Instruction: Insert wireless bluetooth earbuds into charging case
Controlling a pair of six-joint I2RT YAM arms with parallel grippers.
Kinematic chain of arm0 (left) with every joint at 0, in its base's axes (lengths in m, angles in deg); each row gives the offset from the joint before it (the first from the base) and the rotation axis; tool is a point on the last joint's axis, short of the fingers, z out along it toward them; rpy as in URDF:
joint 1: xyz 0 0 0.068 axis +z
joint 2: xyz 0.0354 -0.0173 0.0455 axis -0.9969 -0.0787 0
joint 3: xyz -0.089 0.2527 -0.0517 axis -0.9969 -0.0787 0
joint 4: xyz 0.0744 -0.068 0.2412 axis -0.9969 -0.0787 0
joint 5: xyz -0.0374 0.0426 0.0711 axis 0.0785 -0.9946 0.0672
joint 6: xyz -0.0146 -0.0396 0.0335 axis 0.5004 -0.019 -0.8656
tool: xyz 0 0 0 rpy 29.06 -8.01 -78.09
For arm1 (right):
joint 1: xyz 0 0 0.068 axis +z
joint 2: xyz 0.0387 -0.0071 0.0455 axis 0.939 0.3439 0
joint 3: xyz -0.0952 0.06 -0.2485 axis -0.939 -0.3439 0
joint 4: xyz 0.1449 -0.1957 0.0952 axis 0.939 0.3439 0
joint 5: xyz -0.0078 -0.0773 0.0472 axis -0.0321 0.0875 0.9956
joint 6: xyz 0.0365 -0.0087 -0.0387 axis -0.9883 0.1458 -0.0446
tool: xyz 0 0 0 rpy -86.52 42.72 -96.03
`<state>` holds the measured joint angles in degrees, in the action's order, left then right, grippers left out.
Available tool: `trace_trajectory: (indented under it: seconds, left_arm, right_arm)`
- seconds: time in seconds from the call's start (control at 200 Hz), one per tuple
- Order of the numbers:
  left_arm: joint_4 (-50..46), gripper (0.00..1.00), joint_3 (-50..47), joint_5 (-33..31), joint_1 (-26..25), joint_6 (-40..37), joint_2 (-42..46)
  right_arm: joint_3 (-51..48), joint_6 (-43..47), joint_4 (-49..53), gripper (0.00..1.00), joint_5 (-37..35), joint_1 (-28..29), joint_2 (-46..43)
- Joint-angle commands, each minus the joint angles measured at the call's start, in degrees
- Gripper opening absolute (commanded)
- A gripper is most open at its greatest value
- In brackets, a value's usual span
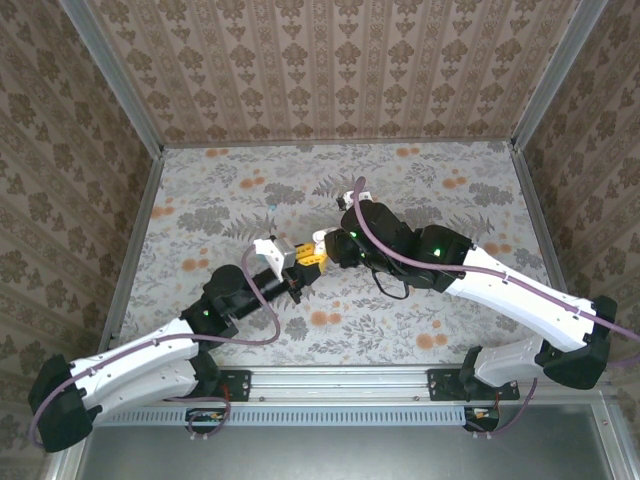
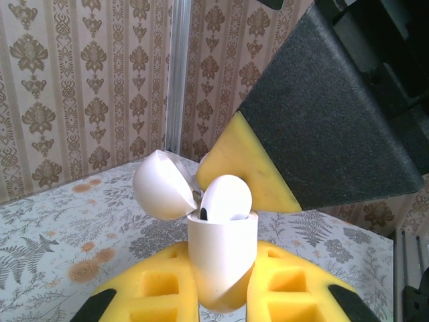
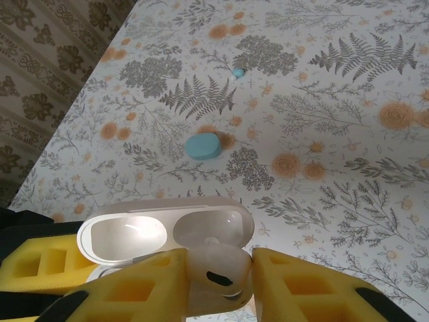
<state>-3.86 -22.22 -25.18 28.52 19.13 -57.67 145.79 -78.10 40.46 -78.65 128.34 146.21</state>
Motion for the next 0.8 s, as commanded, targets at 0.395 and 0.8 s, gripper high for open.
trace_trajectory:
  seconds: [0.395, 0.8]
  left_arm:
    - [6.15, 0.00, -0.86, -0.51, -0.24, 0.60, 0.58]
    - [7.93, 0.00, -0.95, 0.04, -0.17, 1.31, -0.83]
  right_arm:
    - [2.83, -0.97, 1.94, 0.39, 4.94, 0.35, 1.16]
    - [4.67, -0.55, 1.80, 0.41, 4.17, 0.34, 0.93]
